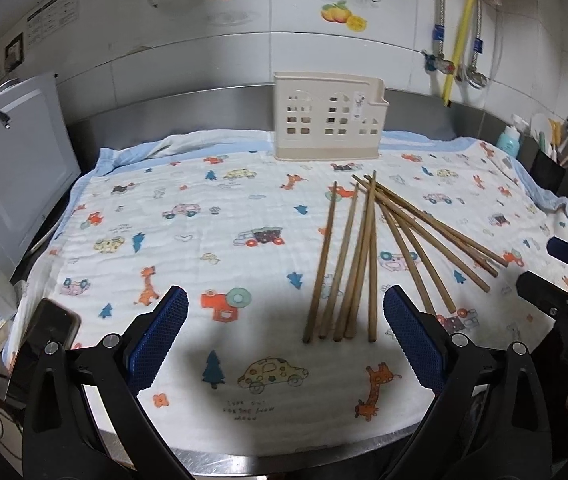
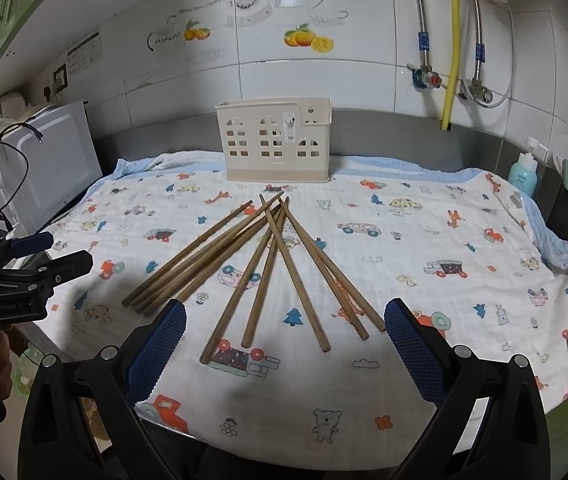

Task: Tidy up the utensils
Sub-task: 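Move the right tool toward the chopsticks and lower its open fingers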

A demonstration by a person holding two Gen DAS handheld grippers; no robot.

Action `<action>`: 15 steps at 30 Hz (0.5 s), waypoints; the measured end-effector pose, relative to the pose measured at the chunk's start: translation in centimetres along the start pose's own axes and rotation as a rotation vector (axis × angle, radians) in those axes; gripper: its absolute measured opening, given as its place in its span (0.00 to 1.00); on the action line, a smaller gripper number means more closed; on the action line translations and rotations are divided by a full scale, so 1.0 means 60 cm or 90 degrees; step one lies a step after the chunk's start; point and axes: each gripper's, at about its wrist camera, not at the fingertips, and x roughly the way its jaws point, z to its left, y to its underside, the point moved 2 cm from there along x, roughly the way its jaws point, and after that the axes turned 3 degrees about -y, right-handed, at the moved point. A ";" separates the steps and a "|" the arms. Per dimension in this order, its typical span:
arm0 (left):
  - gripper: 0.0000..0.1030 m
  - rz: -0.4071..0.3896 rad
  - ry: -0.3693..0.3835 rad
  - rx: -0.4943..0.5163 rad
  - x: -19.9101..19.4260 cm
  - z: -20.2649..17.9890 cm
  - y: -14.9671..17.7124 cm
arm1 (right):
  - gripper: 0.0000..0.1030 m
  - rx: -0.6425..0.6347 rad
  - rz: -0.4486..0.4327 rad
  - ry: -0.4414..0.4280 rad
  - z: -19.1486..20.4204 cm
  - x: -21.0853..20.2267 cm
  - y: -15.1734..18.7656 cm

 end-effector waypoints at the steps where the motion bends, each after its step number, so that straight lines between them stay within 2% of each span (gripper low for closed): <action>1: 0.93 -0.001 0.005 0.004 0.002 -0.003 0.000 | 0.93 0.000 0.003 -0.001 -0.002 0.005 0.000; 4: 0.86 0.006 0.020 0.014 0.012 -0.012 -0.002 | 0.93 -0.001 0.008 -0.006 -0.005 0.014 0.001; 6: 0.86 0.013 0.028 0.017 0.021 -0.017 -0.002 | 0.93 -0.002 0.012 -0.008 -0.006 0.023 0.002; 15: 0.55 0.034 0.088 0.056 0.058 -0.042 0.001 | 0.91 -0.003 0.028 -0.029 -0.015 0.054 0.003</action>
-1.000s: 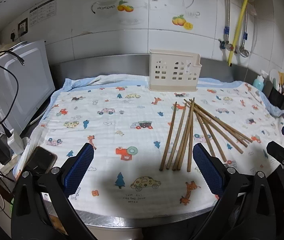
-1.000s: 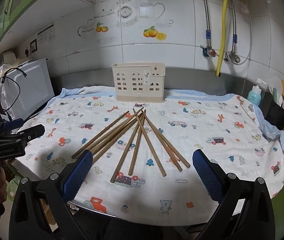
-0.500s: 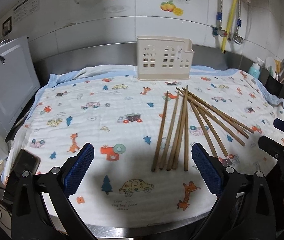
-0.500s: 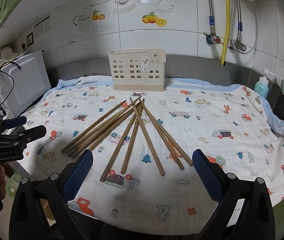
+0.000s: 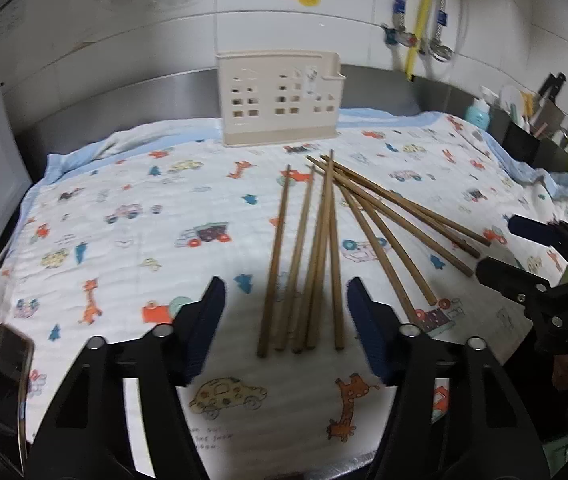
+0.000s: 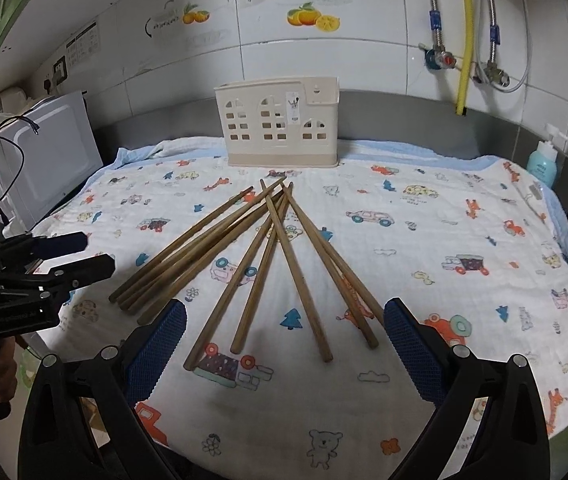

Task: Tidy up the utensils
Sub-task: 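Move the right tool toward the chopsticks and lower its open fingers, then close the right tool on one wooden chopstick and lift it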

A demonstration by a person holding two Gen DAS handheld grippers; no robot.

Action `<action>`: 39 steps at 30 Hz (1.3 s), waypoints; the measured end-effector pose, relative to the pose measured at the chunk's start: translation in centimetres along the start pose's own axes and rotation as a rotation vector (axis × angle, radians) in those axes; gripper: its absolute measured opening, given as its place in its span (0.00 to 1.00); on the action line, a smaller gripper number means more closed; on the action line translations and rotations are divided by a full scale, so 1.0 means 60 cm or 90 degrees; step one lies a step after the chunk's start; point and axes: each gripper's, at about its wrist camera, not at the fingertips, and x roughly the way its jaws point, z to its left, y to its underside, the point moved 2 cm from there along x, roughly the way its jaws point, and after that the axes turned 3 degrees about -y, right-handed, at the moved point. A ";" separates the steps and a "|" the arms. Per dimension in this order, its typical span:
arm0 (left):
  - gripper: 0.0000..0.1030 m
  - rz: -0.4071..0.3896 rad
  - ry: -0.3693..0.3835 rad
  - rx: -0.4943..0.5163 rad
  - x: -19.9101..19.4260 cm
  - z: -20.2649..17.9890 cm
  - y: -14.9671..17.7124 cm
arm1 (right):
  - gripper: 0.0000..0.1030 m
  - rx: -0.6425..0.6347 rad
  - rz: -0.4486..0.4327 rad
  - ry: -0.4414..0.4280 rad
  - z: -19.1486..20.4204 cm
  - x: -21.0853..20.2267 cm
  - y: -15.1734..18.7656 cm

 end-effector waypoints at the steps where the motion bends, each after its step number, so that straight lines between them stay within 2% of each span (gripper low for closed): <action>1: 0.51 0.004 0.008 0.006 0.005 -0.003 0.000 | 0.91 -0.001 0.002 -0.001 0.000 0.003 0.000; 3: 0.45 0.010 0.023 0.014 0.013 -0.007 0.000 | 0.79 -0.003 0.011 -0.010 0.000 0.011 0.000; 5: 0.36 0.019 0.035 0.023 0.024 -0.011 0.000 | 0.77 -0.003 0.020 -0.016 -0.002 0.020 0.001; 13: 0.16 0.037 0.079 0.044 0.049 -0.019 0.003 | 0.65 -0.005 0.037 -0.028 -0.008 0.048 0.002; 24: 0.14 0.055 0.109 0.052 0.075 -0.024 0.011 | 0.57 -0.006 0.061 -0.049 -0.008 0.075 0.004; 26: 0.10 0.062 0.112 0.053 0.080 -0.025 0.013 | 0.56 -0.007 0.062 -0.053 -0.008 0.078 0.004; 39: 0.10 0.069 0.107 0.058 0.092 -0.020 0.015 | 0.47 -0.010 0.078 -0.069 -0.006 0.094 0.007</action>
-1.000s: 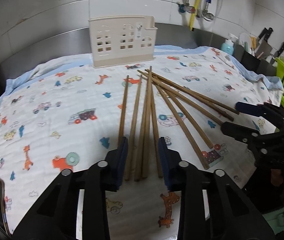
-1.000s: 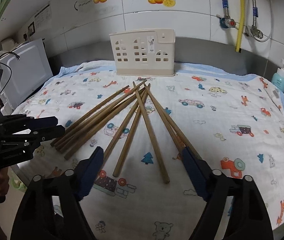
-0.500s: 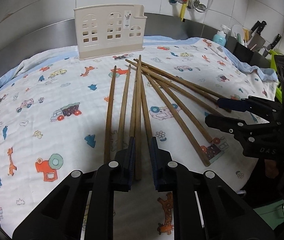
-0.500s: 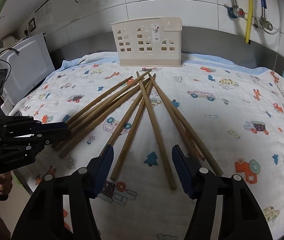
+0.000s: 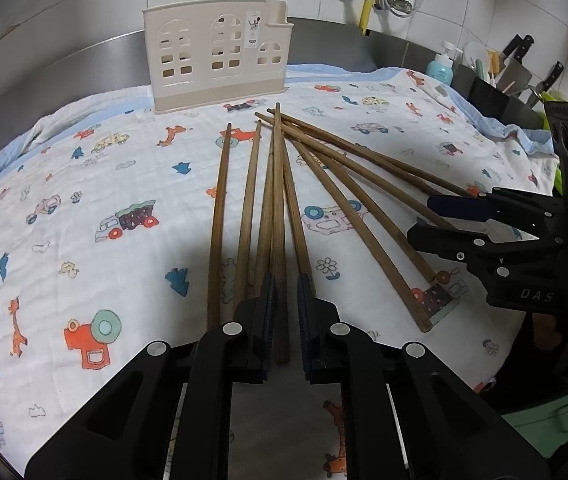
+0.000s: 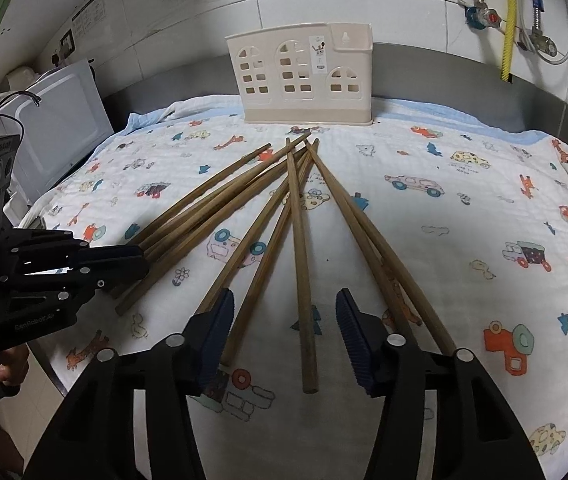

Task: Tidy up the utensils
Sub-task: 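Close the right tool on one wooden chopstick and lift it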

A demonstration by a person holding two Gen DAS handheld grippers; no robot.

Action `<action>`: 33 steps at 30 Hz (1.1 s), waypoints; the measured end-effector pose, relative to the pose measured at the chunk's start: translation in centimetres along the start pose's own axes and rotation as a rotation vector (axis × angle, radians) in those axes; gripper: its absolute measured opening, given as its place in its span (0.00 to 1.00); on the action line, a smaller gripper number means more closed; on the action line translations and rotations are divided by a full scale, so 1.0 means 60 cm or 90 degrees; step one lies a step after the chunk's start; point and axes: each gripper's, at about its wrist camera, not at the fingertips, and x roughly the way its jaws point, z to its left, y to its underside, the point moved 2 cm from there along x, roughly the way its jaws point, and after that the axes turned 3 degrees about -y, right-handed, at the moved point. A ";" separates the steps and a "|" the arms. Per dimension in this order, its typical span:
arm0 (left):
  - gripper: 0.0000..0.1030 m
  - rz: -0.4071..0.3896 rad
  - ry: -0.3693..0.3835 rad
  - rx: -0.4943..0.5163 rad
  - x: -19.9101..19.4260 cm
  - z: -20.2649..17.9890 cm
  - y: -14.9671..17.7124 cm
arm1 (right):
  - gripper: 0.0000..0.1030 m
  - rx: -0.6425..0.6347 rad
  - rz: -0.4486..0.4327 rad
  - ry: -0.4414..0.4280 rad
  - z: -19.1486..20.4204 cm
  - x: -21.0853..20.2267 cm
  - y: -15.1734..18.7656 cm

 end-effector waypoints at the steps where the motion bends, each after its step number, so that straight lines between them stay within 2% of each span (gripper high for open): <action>1: 0.10 0.005 -0.004 -0.002 0.003 0.001 0.001 | 0.47 0.000 0.002 -0.001 0.000 0.001 0.000; 14: 0.10 0.011 -0.015 -0.017 0.011 0.002 0.000 | 0.40 0.001 0.003 -0.005 -0.001 0.011 0.000; 21: 0.10 0.005 -0.011 -0.026 0.012 0.004 0.001 | 0.30 0.026 -0.005 0.001 -0.012 0.008 -0.001; 28: 0.10 0.006 -0.002 -0.035 0.012 0.007 0.000 | 0.25 0.040 -0.010 -0.001 -0.021 0.005 -0.001; 33: 0.10 0.004 -0.001 -0.038 0.012 0.008 0.001 | 0.16 0.052 -0.011 0.005 -0.030 0.005 0.003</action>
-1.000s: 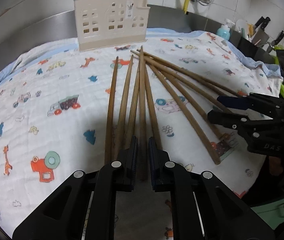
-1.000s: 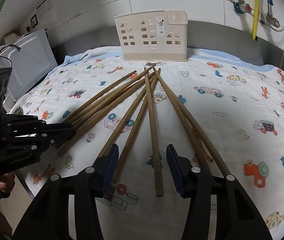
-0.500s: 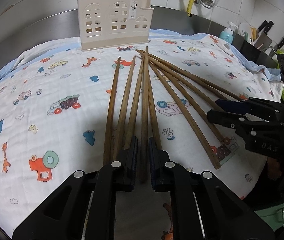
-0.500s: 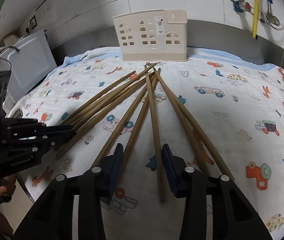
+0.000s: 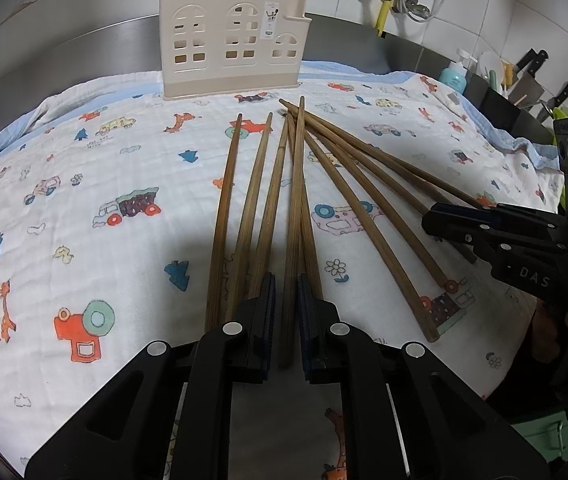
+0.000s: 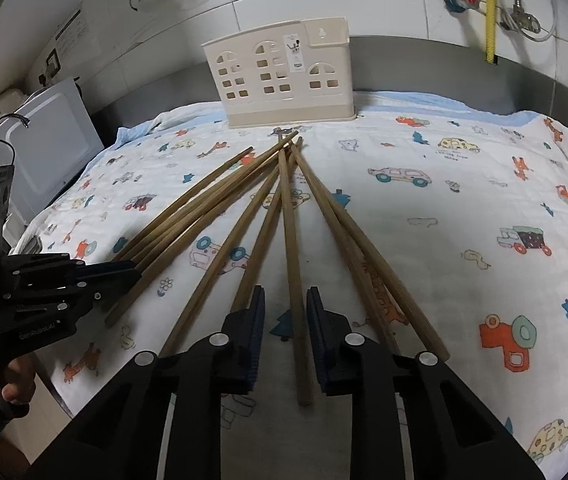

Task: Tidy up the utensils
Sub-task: 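Close the right tool on one wooden chopstick and lift it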

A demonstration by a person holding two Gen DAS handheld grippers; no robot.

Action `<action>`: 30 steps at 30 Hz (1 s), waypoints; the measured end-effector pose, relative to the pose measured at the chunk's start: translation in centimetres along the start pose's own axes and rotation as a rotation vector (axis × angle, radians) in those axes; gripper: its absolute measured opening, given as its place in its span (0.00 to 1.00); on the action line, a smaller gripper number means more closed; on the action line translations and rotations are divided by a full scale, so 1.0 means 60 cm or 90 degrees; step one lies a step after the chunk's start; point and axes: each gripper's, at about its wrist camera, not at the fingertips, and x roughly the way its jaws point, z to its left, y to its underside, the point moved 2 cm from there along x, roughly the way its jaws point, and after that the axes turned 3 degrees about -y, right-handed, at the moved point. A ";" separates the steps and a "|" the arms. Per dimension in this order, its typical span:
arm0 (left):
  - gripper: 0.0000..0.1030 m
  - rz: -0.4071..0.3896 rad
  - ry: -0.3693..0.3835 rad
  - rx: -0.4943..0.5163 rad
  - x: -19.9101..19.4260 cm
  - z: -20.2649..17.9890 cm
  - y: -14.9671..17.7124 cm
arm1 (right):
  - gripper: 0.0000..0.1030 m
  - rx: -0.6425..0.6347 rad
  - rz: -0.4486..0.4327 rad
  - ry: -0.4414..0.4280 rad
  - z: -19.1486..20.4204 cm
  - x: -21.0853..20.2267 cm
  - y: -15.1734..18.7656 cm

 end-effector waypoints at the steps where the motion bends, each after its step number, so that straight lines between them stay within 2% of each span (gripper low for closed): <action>1: 0.10 0.001 -0.001 -0.001 0.000 0.000 0.000 | 0.16 0.003 0.002 -0.003 -0.002 0.001 0.000; 7: 0.10 0.000 -0.013 0.005 0.000 -0.004 0.001 | 0.15 -0.020 -0.001 0.023 0.008 0.004 0.001; 10: 0.10 0.000 -0.028 0.008 0.000 -0.008 0.000 | 0.11 -0.041 -0.004 0.050 0.013 0.005 0.002; 11: 0.10 0.000 -0.033 0.007 0.000 -0.010 -0.001 | 0.08 -0.042 -0.005 0.053 0.011 0.005 0.002; 19: 0.06 0.004 -0.033 -0.007 -0.009 -0.007 -0.003 | 0.07 -0.042 -0.029 0.056 0.015 -0.018 -0.003; 30: 0.05 -0.077 -0.013 -0.025 -0.090 -0.007 -0.025 | 0.06 -0.047 -0.115 0.049 0.037 -0.109 -0.048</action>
